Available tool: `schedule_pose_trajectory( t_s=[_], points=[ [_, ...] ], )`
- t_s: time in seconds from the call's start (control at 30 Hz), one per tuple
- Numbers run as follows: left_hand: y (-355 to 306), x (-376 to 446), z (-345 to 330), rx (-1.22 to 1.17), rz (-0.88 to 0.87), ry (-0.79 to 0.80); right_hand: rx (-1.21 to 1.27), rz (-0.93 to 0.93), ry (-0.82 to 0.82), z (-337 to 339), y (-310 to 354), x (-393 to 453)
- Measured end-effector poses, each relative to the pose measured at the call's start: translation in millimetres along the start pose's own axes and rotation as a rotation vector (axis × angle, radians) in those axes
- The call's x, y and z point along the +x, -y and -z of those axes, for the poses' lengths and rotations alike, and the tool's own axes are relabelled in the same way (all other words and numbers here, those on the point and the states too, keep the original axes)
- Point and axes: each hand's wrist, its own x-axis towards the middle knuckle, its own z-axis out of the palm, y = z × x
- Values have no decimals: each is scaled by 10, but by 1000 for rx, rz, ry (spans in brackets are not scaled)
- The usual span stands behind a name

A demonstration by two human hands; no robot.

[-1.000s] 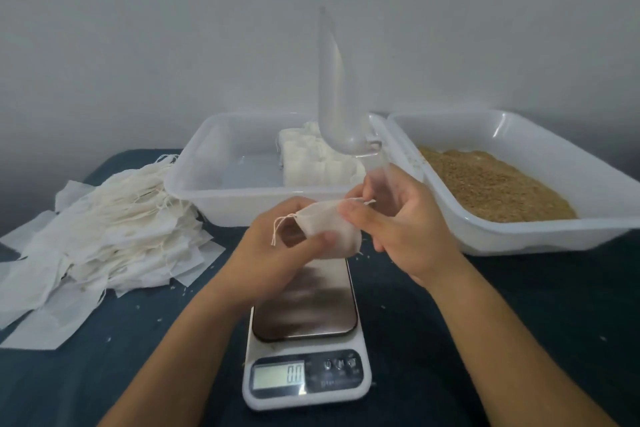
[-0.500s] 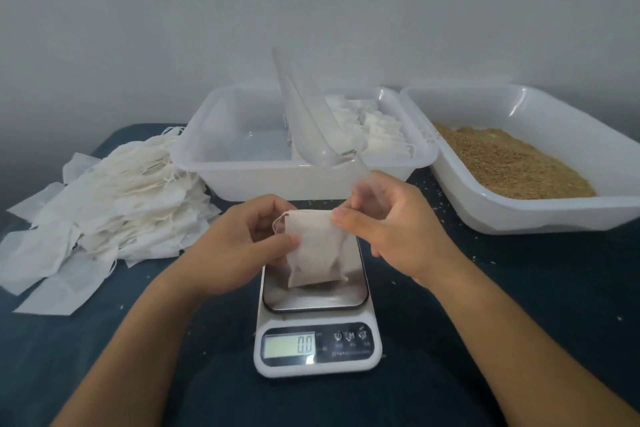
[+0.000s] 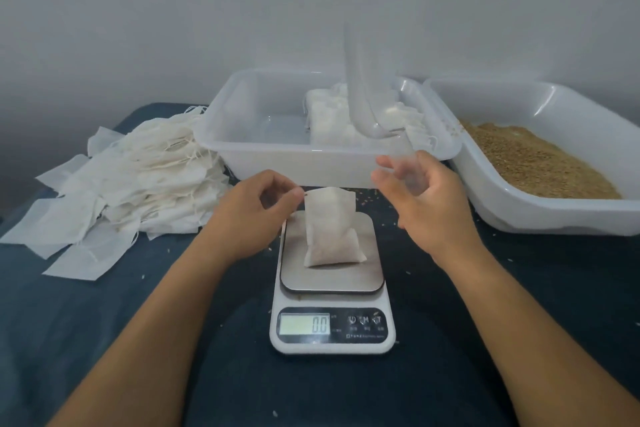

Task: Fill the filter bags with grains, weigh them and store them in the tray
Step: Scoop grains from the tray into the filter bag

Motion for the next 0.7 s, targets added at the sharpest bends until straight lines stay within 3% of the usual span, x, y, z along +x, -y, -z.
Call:
schedule_pose_trajectory(
  t_s=[0.13, 0.27, 0.7],
  points=[
    [55, 64, 20, -79, 167, -209, -42, 30, -116, 71, 3, 39],
    [100, 131, 26, -188, 239, -311, -29, 50, -172, 111, -42, 97],
    [97, 149, 15, -188, 233, -284, -37, 54, -160, 75, -94, 118]
  ],
)
